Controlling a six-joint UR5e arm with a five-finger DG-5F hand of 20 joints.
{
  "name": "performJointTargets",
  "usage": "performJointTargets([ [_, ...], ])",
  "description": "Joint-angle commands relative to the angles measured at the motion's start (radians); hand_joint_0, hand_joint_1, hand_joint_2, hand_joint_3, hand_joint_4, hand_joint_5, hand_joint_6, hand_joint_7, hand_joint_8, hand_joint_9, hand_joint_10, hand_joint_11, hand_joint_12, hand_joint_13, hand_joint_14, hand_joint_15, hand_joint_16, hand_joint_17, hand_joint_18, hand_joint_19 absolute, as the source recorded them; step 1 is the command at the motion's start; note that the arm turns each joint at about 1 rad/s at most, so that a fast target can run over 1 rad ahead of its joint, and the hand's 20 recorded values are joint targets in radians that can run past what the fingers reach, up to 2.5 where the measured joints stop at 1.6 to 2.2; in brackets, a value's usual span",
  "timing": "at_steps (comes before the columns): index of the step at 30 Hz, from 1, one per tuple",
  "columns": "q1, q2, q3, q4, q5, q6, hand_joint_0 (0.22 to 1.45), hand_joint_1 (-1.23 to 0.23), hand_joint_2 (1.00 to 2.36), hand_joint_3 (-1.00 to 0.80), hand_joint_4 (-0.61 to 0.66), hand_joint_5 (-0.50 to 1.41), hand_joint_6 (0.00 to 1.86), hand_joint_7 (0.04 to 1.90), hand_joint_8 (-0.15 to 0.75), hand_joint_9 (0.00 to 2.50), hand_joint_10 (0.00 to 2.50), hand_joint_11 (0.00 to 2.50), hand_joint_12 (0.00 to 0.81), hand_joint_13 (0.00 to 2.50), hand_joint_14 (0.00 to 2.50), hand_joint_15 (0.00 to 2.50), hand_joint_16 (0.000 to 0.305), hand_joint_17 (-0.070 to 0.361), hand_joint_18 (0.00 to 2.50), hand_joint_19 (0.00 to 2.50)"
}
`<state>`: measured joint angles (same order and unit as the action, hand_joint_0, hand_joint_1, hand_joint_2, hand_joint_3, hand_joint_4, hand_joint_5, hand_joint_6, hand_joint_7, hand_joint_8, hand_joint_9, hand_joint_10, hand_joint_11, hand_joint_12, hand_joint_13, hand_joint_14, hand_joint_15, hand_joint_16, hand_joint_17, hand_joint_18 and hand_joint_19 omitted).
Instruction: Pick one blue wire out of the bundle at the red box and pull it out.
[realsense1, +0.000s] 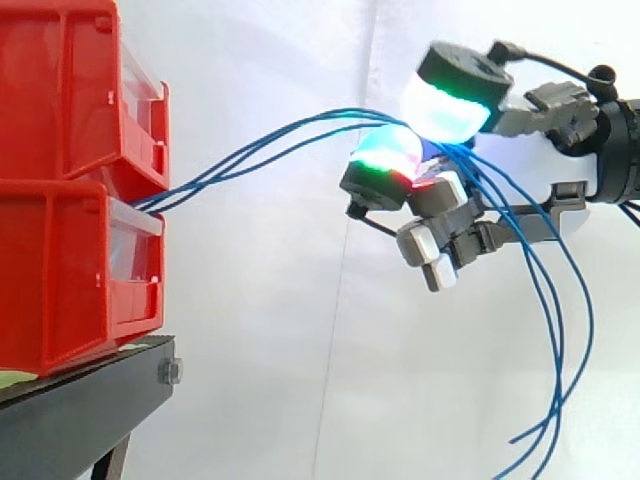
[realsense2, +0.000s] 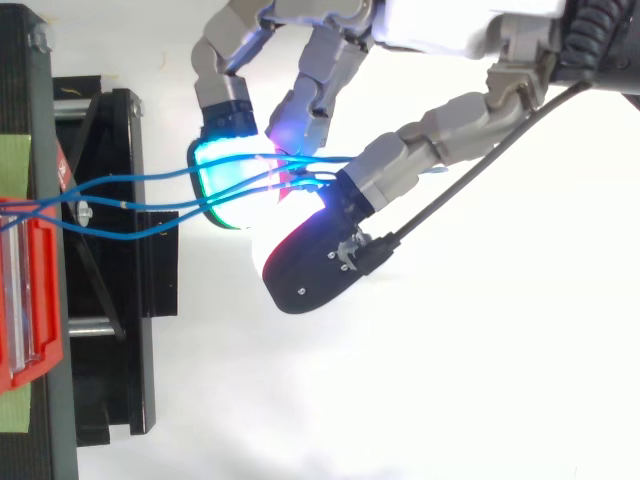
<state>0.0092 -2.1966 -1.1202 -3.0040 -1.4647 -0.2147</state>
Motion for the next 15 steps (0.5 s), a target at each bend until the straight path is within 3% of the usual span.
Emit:
performJointTargets([
  [1, 0.0, 0.0, -0.001, -0.004, 0.0, 0.0, 0.47, -0.65, 1.0, -0.5, 0.18, -0.12, 0.9, 1.07, 0.377, 1.16, 0.02, 0.79, 0.457, 0.97, 0.02, 0.63, 0.061, 0.138, 0.91, 0.64],
  [3, 0.0, 0.0, -0.001, -0.007, 0.0, 0.0, 0.48, -0.52, 1.0, -0.5, 0.17, -0.11, 0.89, 1.09, 0.381, 1.2, 0.02, 0.79, 0.453, 0.99, 0.02, 0.64, 0.061, 0.137, 0.91, 0.64],
  [6, 0.0, 0.0, 0.0, -0.007, 0.0, 0.0, 0.53, -0.43, 1.0, -0.5, 0.17, -0.1, 0.88, 1.13, 0.372, 1.25, 0.02, 0.8, 0.436, 1.01, 0.02, 0.65, 0.056, 0.127, 0.9, 0.67],
  [9, 0.0, 0.0, 0.0, -0.007, 0.0, 0.0, 0.58, -0.52, 1.0, -0.47, 0.17, -0.09, 0.88, 1.15, 0.369, 1.28, 0.02, 0.81, 0.424, 1.04, 0.02, 0.65, 0.052, 0.118, 0.93, 0.67],
  [15, -0.002, 0.0, 0.0, -0.009, 0.0, 0.0, 0.62, -0.78, 1.01, -0.37, 0.19, -0.09, 0.9, 1.21, 0.352, 1.07, 0.02, 0.78, 0.416, 0.99, 0.02, 0.64, 0.05, 0.112, 0.93, 0.62],
])
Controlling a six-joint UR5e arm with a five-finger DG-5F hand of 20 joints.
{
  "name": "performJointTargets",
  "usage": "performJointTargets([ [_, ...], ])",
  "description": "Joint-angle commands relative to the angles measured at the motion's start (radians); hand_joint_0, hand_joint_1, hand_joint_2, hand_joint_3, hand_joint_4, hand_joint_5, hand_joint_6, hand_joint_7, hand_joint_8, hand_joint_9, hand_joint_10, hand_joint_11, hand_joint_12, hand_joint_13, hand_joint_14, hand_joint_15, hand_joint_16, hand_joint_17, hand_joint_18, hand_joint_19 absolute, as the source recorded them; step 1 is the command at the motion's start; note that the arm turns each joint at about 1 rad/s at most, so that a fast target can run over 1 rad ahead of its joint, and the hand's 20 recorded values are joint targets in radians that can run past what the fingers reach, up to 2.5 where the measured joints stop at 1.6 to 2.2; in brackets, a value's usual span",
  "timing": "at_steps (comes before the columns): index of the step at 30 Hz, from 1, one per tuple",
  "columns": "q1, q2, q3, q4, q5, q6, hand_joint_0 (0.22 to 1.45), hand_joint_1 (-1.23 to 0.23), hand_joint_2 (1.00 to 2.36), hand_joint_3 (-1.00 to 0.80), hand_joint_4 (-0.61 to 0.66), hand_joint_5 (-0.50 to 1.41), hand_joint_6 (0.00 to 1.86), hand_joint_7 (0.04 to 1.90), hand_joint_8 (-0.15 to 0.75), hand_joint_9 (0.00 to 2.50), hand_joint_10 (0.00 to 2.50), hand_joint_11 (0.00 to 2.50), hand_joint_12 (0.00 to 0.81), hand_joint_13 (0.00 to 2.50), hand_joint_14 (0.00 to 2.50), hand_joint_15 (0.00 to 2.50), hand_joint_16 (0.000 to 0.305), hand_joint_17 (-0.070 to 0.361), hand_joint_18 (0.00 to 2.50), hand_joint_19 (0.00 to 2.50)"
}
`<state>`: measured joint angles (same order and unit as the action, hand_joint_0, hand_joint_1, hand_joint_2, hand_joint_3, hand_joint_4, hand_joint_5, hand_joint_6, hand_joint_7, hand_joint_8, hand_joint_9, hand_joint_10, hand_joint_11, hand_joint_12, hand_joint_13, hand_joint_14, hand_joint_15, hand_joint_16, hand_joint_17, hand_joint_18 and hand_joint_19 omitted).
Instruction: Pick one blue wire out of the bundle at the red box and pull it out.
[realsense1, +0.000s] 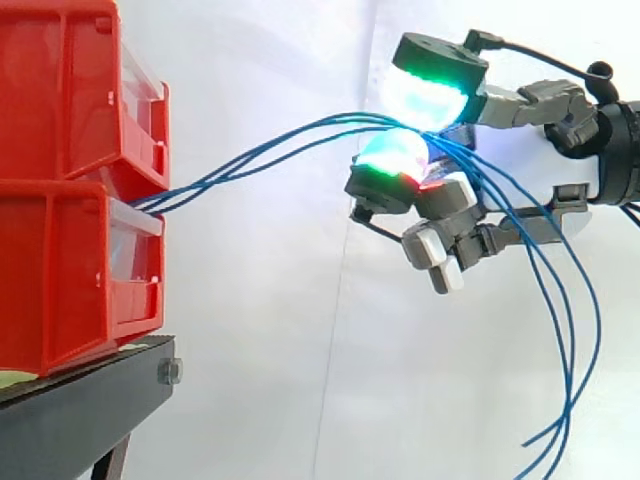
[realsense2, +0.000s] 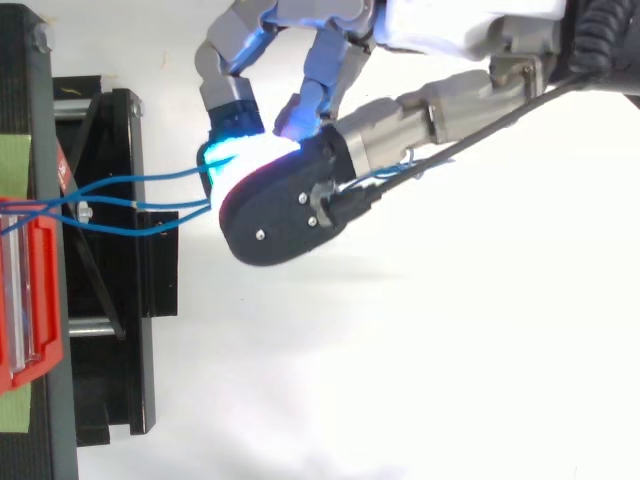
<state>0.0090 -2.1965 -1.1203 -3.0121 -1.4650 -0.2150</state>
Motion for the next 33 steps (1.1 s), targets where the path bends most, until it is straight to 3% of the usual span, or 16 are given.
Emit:
performJointTargets([
  [1, -0.001, 0.0, 0.001, -0.001, 0.0, 0.0, 0.63, -0.81, 1.01, -0.35, 0.18, -0.1, 0.91, 1.18, 0.35, 1.06, 0.01, 0.78, 0.417, 0.99, 0.02, 0.65, 0.05, 0.112, 0.93, 0.61],
  [8, 0.0, 0.0, 0.001, 0.001, 0.0, -0.001, 0.68, -0.91, 1.01, -0.39, 0.08, -0.12, 0.93, 1.11, 0.33, 0.95, 0.02, 0.77, 0.417, 0.9, 0.02, 0.6, 0.051, 0.114, 0.88, 0.54],
  [11, 0.0, 0.0, 0.001, 0.002, 0.003, -0.001, 0.62, -0.92, 1.0, -0.5, 0.15, -0.14, 0.93, 1.05, 0.312, 0.87, 0.02, 0.74, 0.422, 0.81, 0.02, 0.58, 0.051, 0.114, 0.8, 0.52],
  [15, 0.0, 0.0, 0.001, -0.001, 0.0, -0.001, 0.49, -0.75, 1.0, -0.5, 0.15, -0.13, 0.91, 1.03, 0.325, 0.88, 0.01, 0.69, 0.444, 0.79, 0.02, 0.54, 0.056, 0.126, 0.77, 0.52],
  [16, 0.0, 0.0, 0.001, -0.001, 0.0, -0.001, 0.48, -0.64, 1.0, -0.5, 0.14, -0.12, 0.89, 1.07, 0.338, 0.94, 0.01, 0.64, 0.45, 0.78, 0.02, 0.53, 0.056, 0.127, 0.76, 0.53],
  [20, 0.0, 0.0, 0.001, 0.001, 0.0, -0.001, 0.57, -0.46, 1.0, -0.48, 0.12, -0.1, 0.88, 1.15, 0.316, 1.01, 0.02, 0.64, 0.407, 0.81, 0.02, 0.55, 0.049, 0.11, 0.73, 0.58],
  [28, 0.0, 0.0, 0.001, -0.001, 0.0, -0.001, 0.58, -0.64, 1.01, -0.28, 0.16, -0.09, 0.9, 1.16, 0.346, 1.06, 0.01, 0.7, 0.415, 0.9, 0.02, 0.6, 0.049, 0.111, 0.83, 0.59],
  [33, 0.0, 0.0, 0.001, -0.001, 0.0, -0.001, 0.59, -0.72, 1.02, -0.26, 0.18, -0.09, 0.9, 1.19, 0.349, 1.06, 0.01, 0.71, 0.416, 0.92, 0.02, 0.61, 0.049, 0.111, 0.86, 0.59],
])
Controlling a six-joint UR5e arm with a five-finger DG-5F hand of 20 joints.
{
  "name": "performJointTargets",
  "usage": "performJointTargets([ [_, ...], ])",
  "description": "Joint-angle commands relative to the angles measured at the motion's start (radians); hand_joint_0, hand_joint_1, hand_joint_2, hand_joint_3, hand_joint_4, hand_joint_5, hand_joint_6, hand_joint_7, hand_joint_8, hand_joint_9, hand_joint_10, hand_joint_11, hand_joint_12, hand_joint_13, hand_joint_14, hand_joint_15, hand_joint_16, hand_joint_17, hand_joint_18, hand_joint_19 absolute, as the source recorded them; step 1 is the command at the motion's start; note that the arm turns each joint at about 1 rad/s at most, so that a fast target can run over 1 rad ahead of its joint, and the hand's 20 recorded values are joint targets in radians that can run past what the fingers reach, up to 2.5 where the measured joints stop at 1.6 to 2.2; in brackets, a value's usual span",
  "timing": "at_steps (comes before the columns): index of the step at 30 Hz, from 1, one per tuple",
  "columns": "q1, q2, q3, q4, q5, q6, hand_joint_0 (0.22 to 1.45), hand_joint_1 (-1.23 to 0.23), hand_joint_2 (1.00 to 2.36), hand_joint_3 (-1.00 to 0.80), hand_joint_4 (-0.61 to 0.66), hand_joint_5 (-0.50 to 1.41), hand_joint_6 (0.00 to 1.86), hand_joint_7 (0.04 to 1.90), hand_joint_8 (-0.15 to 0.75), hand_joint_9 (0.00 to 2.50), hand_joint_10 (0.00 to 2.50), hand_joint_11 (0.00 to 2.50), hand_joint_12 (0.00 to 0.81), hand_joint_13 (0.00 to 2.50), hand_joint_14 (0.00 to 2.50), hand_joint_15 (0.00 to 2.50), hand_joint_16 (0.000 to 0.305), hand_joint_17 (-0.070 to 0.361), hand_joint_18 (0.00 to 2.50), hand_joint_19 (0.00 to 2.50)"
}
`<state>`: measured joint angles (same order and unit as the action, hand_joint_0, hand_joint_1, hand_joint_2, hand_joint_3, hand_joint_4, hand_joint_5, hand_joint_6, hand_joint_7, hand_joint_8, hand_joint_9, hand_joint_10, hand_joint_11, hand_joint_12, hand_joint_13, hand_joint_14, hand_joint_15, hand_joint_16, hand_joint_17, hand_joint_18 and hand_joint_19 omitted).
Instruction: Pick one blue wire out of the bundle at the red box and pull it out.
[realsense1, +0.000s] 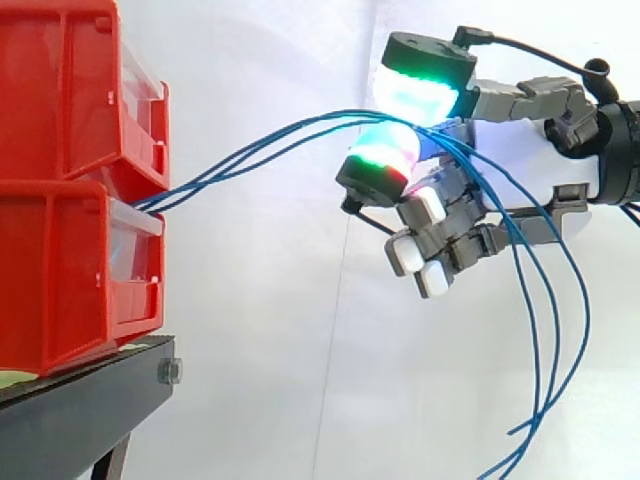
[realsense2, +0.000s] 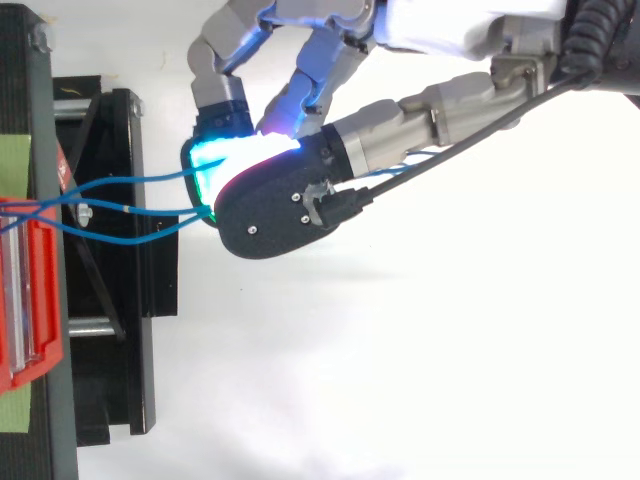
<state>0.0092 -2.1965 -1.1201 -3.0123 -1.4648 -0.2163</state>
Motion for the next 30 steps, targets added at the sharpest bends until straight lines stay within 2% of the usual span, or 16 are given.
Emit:
performJointTargets([
  [1, 0.0, 0.001, -0.001, 0.0, 0.0, 0.0, 0.59, -0.74, 1.02, -0.26, 0.18, -0.09, 0.91, 1.19, 0.349, 1.06, 0.01, 0.72, 0.418, 0.92, 0.02, 0.61, 0.049, 0.11, 0.86, 0.59],
  [8, -0.002, 0.0, 0.0, 0.0, 0.0, 0.0, 0.61, -0.85, 1.01, -0.29, 0.14, -0.12, 0.93, 1.08, 0.342, 1.03, 0.02, 0.72, 0.42, 0.9, 0.02, 0.6, 0.05, 0.113, 0.86, 0.58],
  [17, -0.002, 0.0, 0.0, 0.001, 0.0, 0.0, 0.64, -0.9, 1.01, -0.37, 0.09, -0.14, 0.93, 1.04, 0.321, 0.92, 0.02, 0.72, 0.423, 0.82, 0.02, 0.56, 0.051, 0.116, 0.81, 0.53],
  [21, -0.002, 0.0, -0.001, 0.001, 0.0, 0.0, 0.66, -0.95, 1.0, -0.49, 0.14, -0.18, 0.93, 0.98, 0.314, 0.8, 0.02, 0.69, 0.426, 0.74, 0.02, 0.51, 0.053, 0.12, 0.77, 0.48],
  [24, -0.002, 0.0, 0.0, 0.001, 0.0, 0.0, 0.63, -0.96, 1.0, -0.5, 0.16, -0.2, 0.94, 0.92, 0.316, 0.76, 0.02, 0.69, 0.432, 0.72, 0.02, 0.5, 0.054, 0.121, 0.75, 0.47],
  [26, -0.002, 0.0, -0.001, 0.001, 0.0, 0.0, 0.55, -0.89, 1.0, -0.5, 0.17, -0.21, 0.94, 0.91, 0.321, 0.77, 0.02, 0.71, 0.435, 0.73, 0.02, 0.52, 0.056, 0.126, 0.75, 0.51],
  [30, -0.002, 0.0, 0.0, 0.001, 0.0, 0.0, 0.48, -0.59, 1.0, -0.5, 0.18, -0.16, 0.9, 0.94, 0.368, 0.92, 0.01, 0.69, 0.458, 0.78, 0.02, 0.53, 0.06, 0.135, 0.76, 0.56],
])
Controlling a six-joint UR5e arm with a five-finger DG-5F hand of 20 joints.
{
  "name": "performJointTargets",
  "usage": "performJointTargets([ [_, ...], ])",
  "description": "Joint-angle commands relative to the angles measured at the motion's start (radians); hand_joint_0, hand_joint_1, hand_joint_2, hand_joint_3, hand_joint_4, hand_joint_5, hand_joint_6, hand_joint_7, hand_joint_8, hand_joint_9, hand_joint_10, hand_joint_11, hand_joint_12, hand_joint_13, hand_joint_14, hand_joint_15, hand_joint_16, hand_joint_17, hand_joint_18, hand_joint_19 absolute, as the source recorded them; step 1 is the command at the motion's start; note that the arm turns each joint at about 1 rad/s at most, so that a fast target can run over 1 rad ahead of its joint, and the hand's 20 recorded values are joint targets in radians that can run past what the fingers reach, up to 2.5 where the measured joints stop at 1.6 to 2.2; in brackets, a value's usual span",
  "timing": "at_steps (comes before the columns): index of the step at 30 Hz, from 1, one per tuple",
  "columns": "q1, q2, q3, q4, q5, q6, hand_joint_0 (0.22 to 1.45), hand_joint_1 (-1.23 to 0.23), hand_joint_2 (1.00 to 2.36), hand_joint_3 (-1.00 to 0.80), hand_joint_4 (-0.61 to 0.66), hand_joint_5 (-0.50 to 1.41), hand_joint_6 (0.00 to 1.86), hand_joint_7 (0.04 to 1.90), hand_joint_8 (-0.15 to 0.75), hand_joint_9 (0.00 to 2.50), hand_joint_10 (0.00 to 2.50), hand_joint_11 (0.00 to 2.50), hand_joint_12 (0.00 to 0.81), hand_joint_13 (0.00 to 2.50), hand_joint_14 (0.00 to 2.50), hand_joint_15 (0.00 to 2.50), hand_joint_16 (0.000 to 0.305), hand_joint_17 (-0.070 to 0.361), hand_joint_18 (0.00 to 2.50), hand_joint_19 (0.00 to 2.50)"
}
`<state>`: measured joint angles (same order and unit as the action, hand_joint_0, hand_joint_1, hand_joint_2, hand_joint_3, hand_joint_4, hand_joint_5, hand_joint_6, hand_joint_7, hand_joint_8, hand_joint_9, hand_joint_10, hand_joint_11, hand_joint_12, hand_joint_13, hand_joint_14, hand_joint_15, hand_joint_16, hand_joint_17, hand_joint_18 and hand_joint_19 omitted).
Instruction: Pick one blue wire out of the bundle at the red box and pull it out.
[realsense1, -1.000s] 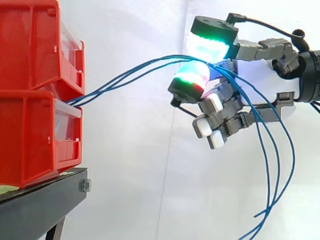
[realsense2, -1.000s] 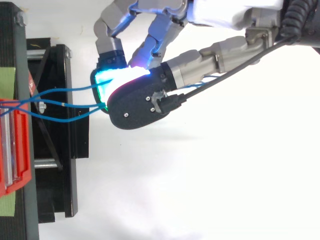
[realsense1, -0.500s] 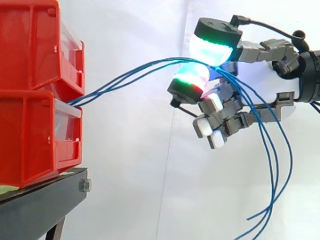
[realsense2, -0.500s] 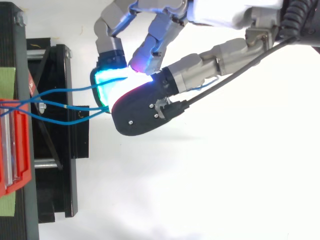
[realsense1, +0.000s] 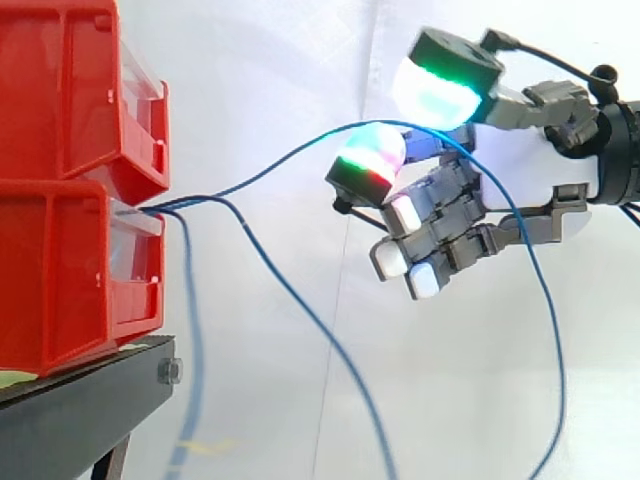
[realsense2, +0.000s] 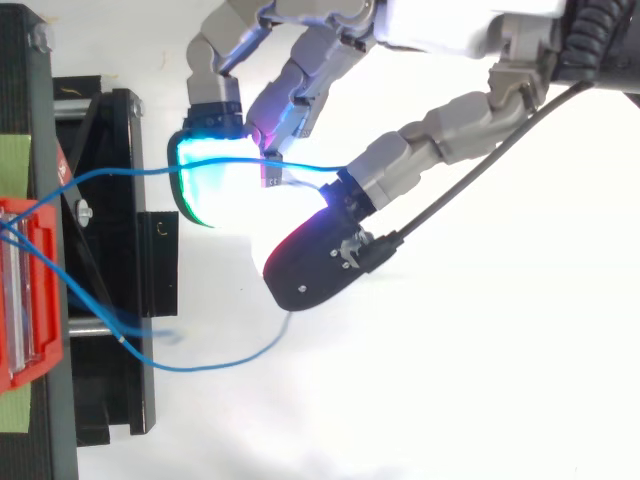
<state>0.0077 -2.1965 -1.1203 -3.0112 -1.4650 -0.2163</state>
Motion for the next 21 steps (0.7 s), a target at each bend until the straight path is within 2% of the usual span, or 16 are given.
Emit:
performJointTargets([
  [1, 0.0, 0.0, -0.001, 0.0, 0.0, 0.0, 0.48, -0.54, 1.0, -0.5, 0.18, -0.15, 0.89, 0.95, 0.368, 0.95, 0.01, 0.69, 0.457, 0.8, 0.02, 0.53, 0.06, 0.134, 0.75, 0.57],
  [6, 0.0, 0.0, 0.0, 0.0, 0.0, 0.0, 0.55, -0.43, 1.0, -0.49, 0.17, -0.13, 0.86, 1.02, 0.356, 1.05, 0.02, 0.68, 0.435, 0.84, 0.02, 0.55, 0.054, 0.121, 0.76, 0.61],
  [11, 0.0, 0.0, -0.001, 0.0, 0.0, 0.002, 0.58, -0.5, 1.01, -0.38, 0.18, -0.11, 0.87, 1.07, 0.364, 1.13, 0.02, 0.72, 0.429, 0.9, 0.02, 0.56, 0.052, 0.117, 0.82, 0.61],
  [21, -0.002, 0.0, 0.0, 0.0, 0.0, 0.0, 0.58, -0.62, 1.01, -0.29, 0.21, -0.1, 0.88, 1.16, 0.369, 1.14, 0.02, 0.74, 0.433, 0.92, 0.02, 0.57, 0.052, 0.117, 0.86, 0.61],
])
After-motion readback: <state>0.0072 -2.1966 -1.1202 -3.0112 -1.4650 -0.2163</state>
